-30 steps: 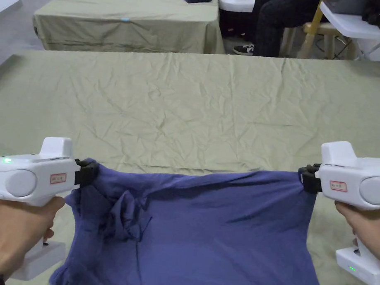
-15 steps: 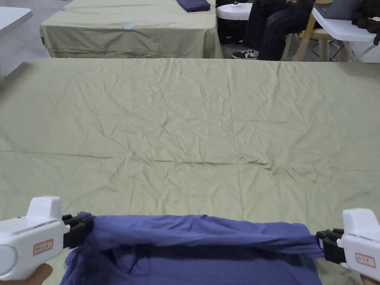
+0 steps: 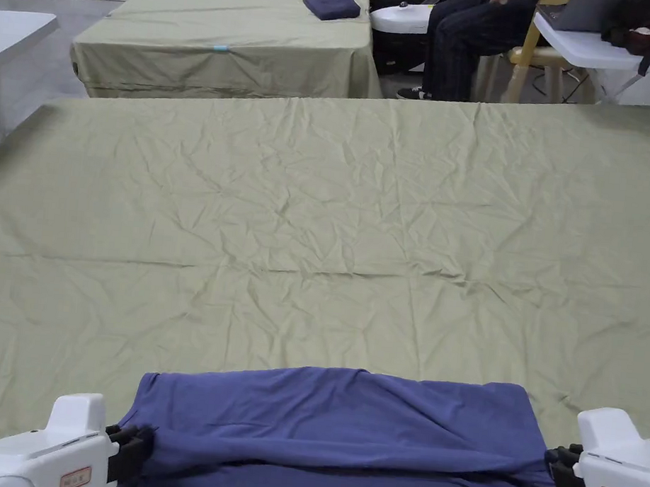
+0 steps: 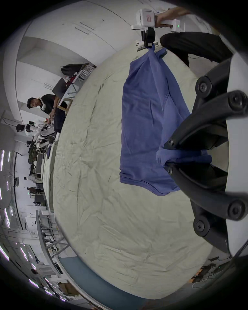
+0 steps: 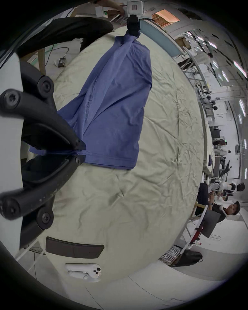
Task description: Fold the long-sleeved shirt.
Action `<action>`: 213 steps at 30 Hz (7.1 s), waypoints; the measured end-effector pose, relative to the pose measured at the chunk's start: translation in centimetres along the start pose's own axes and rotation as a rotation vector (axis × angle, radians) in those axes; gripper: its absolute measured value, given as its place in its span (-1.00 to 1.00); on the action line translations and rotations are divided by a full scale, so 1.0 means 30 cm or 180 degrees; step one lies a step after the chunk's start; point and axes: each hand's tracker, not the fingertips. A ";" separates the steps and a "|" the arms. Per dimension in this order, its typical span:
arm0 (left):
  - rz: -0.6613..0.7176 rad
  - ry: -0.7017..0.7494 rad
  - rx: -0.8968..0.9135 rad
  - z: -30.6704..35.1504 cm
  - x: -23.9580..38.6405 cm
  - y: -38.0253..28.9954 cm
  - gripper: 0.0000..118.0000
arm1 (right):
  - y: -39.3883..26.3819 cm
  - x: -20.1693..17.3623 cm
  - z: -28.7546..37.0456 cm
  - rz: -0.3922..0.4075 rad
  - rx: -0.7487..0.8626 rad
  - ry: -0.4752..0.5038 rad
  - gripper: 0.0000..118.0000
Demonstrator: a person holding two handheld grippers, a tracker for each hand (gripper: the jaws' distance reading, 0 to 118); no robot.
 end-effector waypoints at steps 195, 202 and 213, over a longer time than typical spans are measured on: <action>-0.1113 -0.1273 -0.0385 -0.268 0.877 0.186 -0.99 | -0.050 -0.026 0.259 -0.1228 0.1077 0.0211 -0.99; -0.1479 -0.1205 -0.0663 -0.458 1.038 0.162 -0.99 | -0.054 -0.002 0.252 -0.1258 0.1041 0.0179 -0.99; -0.1641 -0.1322 -0.0879 -0.592 1.281 0.099 -0.99 | -0.074 0.036 0.246 -0.1305 0.0964 0.0094 -0.98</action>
